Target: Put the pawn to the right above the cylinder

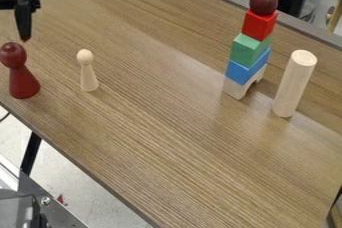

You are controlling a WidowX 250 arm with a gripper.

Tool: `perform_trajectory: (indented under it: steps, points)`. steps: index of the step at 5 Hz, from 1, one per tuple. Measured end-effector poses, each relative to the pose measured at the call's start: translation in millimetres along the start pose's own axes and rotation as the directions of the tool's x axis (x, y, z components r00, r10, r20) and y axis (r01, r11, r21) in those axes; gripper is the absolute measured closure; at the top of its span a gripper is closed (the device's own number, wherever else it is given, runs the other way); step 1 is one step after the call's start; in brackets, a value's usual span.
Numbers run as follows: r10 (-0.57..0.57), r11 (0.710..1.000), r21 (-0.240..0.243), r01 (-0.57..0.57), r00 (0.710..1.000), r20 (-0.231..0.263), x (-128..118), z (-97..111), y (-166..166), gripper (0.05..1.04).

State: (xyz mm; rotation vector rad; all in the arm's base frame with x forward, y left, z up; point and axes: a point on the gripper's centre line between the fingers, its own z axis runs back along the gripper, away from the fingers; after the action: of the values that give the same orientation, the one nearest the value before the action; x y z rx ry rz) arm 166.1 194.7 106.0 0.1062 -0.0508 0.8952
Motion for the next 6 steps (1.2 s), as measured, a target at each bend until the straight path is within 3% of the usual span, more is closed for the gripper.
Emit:
perform_trajectory:
  steps: [3,5,6]
  points:
    - [0.023,1.000,-0.017,-0.022,0.999,0.023,3,-9,-4,0.084]
    - [0.071,0.997,0.031,-0.070,0.997,-0.020,11,-24,-10,0.120]
    - [0.105,0.994,0.047,-0.103,0.994,-0.037,10,-28,-12,0.420]
